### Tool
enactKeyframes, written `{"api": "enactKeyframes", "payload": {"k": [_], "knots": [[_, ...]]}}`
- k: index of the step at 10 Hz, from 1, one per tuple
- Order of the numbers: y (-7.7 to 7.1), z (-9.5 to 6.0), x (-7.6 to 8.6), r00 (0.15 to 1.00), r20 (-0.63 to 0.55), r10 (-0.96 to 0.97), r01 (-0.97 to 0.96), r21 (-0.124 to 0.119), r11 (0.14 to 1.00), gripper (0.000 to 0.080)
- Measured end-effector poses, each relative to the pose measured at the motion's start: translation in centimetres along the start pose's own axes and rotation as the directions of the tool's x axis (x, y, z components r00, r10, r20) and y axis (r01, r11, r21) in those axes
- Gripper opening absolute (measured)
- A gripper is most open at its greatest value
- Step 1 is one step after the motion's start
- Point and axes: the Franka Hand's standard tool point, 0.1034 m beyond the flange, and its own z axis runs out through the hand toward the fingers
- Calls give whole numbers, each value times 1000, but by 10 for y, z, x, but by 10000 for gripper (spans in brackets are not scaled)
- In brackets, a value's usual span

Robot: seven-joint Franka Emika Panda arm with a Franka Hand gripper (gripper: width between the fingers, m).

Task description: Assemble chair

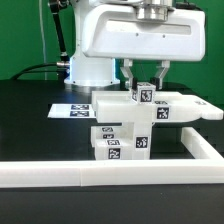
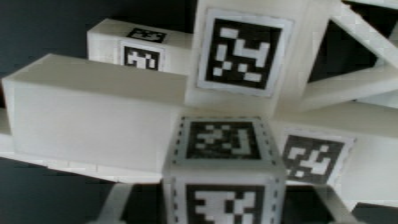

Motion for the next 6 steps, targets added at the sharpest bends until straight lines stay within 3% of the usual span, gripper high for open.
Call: {"api": "enactKeyframes", "payload": {"k": [6], "knots": [[3, 0, 2, 919, -10, 393, -393, 0, 919, 288]]}}
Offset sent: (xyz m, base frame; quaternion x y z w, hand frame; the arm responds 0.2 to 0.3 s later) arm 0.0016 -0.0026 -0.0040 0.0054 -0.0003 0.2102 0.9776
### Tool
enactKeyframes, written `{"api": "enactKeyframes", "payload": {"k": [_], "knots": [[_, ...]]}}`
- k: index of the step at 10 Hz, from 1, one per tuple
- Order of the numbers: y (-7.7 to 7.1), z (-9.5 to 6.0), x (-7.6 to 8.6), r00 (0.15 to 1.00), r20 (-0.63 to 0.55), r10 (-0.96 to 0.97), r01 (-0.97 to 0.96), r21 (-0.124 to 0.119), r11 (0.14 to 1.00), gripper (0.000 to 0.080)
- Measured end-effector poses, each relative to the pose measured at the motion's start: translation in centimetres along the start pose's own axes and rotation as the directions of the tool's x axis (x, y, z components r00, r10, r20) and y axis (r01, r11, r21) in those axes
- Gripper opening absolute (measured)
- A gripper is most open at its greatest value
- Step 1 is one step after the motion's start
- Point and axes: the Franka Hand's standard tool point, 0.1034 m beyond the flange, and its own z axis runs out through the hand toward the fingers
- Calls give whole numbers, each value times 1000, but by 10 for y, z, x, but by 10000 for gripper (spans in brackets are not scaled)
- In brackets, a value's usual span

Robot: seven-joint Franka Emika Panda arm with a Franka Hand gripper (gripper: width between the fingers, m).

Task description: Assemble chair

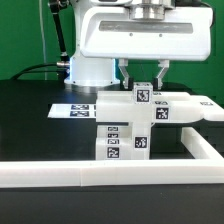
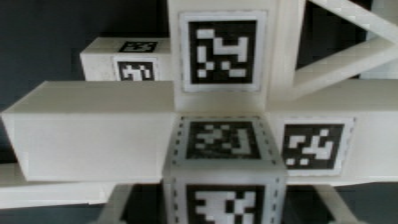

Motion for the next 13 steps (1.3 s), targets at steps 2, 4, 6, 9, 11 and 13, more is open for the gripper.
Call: {"api": "enactKeyframes", "payload": {"k": [2, 4, 6, 9, 11, 13], "knots": [[0, 0, 0, 992, -1, 126, -126, 1, 992, 288], [-1, -1, 0, 992, -2, 128, -128, 2, 992, 444], [-3, -11, 0, 991, -2, 131, -130, 15, 991, 569], [-5, -35, -13, 987, 24, 156, -157, 46, 987, 645], [-4, -32, -14, 988, 24, 154, -155, 42, 987, 649], [-4, -32, -15, 988, 26, 155, -156, 42, 987, 649]]}}
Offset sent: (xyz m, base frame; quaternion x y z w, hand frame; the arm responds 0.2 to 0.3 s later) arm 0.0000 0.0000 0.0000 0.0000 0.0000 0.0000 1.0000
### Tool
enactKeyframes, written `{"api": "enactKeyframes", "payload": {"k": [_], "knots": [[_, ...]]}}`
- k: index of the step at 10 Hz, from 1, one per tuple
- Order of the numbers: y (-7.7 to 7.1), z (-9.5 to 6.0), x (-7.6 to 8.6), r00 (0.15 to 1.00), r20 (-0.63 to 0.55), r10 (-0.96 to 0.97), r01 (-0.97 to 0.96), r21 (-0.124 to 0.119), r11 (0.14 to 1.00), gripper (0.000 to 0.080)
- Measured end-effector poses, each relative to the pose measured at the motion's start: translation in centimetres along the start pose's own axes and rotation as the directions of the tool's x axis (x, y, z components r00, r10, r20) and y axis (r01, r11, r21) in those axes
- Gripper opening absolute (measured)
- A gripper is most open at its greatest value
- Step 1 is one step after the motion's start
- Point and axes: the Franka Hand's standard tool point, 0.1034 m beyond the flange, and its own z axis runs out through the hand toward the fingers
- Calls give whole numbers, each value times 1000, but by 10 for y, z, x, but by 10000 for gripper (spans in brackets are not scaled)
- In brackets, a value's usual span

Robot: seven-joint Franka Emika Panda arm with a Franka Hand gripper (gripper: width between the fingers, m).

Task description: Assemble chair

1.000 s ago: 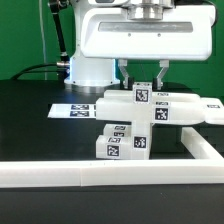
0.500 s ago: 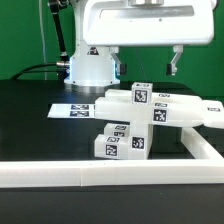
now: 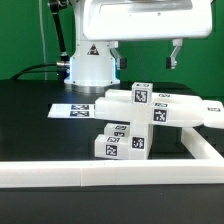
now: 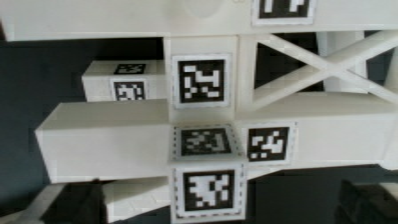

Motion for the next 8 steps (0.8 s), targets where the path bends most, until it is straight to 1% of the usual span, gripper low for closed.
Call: {"api": "enactKeyframes", "payload": {"k": [1, 2, 3, 7, 8], "knots": [[0, 0, -11, 1000, 19, 17, -17, 10, 1000, 649], [4, -4, -20, 999, 34, 35, -36, 28, 999, 649], [7, -5, -23, 998, 38, 43, -44, 38, 998, 649], [8, -3, -22, 998, 37, 46, -47, 36, 998, 649], [6, -3, -25, 998, 37, 55, -56, 37, 998, 649]]}}
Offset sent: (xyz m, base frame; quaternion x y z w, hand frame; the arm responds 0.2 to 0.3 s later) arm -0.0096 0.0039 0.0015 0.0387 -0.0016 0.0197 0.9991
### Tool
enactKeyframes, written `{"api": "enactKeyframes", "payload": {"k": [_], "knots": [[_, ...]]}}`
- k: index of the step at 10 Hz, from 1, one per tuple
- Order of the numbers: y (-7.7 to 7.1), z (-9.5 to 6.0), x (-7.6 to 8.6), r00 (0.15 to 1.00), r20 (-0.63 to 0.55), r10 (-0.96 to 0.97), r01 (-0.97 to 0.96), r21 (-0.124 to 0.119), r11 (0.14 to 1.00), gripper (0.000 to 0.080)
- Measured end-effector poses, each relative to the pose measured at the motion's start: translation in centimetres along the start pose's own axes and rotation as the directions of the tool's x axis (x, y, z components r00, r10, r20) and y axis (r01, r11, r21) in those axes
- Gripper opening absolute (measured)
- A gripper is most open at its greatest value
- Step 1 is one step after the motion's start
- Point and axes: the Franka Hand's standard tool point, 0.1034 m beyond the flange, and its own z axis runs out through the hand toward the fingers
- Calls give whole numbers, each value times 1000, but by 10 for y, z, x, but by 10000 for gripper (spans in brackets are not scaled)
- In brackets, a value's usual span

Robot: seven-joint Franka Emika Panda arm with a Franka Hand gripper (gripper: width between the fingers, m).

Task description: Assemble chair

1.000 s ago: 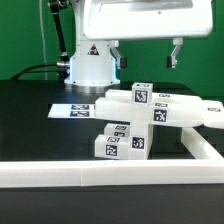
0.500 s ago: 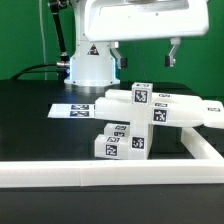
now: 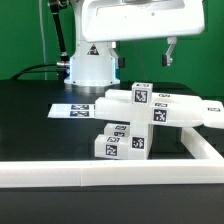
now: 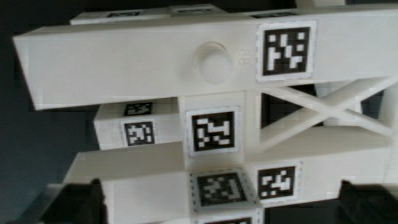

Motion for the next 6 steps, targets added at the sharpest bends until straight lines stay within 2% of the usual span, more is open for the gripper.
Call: {"api": "enactKeyframes", "payload": {"k": [2, 5, 6], "knots": [[-2, -1, -30, 1000, 2, 2, -2, 14, 1000, 649], [0, 1, -25, 1000, -4, 8, -8, 10, 1000, 649], [6, 7, -33, 999, -31, 14, -14, 11, 1000, 649]]}}
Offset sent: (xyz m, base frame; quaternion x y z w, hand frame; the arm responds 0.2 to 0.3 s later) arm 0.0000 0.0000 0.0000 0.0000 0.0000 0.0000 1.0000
